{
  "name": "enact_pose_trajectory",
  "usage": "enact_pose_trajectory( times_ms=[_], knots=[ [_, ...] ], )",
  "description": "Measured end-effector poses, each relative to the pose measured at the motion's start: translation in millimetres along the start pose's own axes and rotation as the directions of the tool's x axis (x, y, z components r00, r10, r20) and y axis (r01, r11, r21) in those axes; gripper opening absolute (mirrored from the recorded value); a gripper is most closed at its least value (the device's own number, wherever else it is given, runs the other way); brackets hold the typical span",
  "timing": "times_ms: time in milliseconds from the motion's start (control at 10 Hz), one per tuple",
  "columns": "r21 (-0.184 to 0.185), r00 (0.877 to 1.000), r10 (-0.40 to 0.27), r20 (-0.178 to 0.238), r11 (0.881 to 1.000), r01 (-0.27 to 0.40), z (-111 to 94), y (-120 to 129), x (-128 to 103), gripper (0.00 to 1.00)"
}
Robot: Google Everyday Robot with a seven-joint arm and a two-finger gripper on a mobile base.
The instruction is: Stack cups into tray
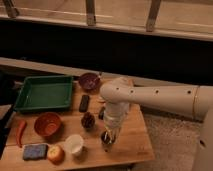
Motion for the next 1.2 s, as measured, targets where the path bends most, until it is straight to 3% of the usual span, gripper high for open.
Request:
enact_pose_trajectory(
  times_ms=[300,800,1200],
  knots=[
    [0.031,0.991,-0.114,0.063,0.993,0.113,-33,43,-16,0.00],
    [0.060,0.948,-0.291,0.127,0.956,0.286,-61,119,-34,0.00],
    [0.060,0.949,-0.289,0.124,0.957,0.283,-61,118,-34,0.00]
  ],
)
